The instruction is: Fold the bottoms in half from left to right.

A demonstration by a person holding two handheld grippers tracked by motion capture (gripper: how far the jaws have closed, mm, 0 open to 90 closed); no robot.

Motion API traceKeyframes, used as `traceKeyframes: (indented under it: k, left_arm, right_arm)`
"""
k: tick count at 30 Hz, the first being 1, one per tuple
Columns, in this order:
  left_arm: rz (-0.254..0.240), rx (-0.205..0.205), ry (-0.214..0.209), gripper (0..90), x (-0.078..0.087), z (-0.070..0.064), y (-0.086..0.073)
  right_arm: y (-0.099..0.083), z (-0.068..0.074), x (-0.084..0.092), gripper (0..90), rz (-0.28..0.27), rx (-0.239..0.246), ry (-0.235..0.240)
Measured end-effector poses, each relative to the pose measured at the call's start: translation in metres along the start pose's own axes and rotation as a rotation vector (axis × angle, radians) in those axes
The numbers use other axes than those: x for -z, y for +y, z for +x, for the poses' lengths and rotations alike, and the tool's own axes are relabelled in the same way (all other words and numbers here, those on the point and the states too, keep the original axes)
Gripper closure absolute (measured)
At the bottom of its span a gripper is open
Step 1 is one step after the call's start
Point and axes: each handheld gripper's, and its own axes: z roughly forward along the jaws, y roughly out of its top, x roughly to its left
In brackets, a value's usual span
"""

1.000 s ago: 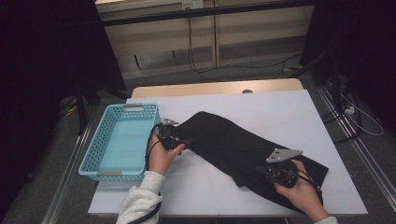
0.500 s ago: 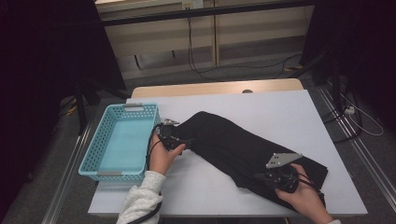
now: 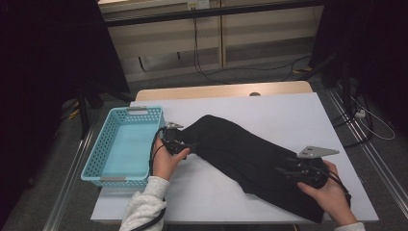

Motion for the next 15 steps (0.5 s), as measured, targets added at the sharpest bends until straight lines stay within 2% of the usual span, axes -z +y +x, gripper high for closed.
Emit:
traceKeyframes:
  k: [2, 5, 7, 9, 10, 11, 15]
  left_arm:
    - [0.000, 0.007, 0.000, 17.3, 0.000, 0.000, 0.000]
    - [-0.009, 0.007, 0.004, 17.2, 0.000, 0.001, 0.000]
    - [-0.010, 0.008, 0.016, 17.2, 0.000, 0.002, 0.001]
    - [0.000, 0.010, 0.047, 17.2, -0.002, 0.003, 0.001]
    - [0.000, 0.010, 0.047, 17.2, -0.002, 0.003, 0.001]
    - [-0.005, 0.033, 0.044, 17.3, -0.005, 0.006, 0.002]
    - [-0.006, 0.032, 0.064, 17.5, -0.008, 0.009, 0.004]
  right_arm:
    - [0.000, -0.009, 0.004, 42.8, -0.015, -0.008, -0.051]
    - [-0.004, -0.018, 0.007, 39.2, -0.022, -0.044, -0.075]
    - [-0.006, -0.019, 0.005, 35.0, -0.020, -0.053, -0.074]
    - [-0.006, -0.016, 0.003, 32.5, -0.020, -0.049, -0.060]
    - [-0.005, -0.014, 0.002, 31.3, -0.023, -0.043, -0.053]
    - [-0.004, -0.011, 0.002, 29.0, -0.027, -0.039, -0.049]
    - [-0.001, -0.005, 0.001, 25.3, -0.038, -0.023, -0.041]
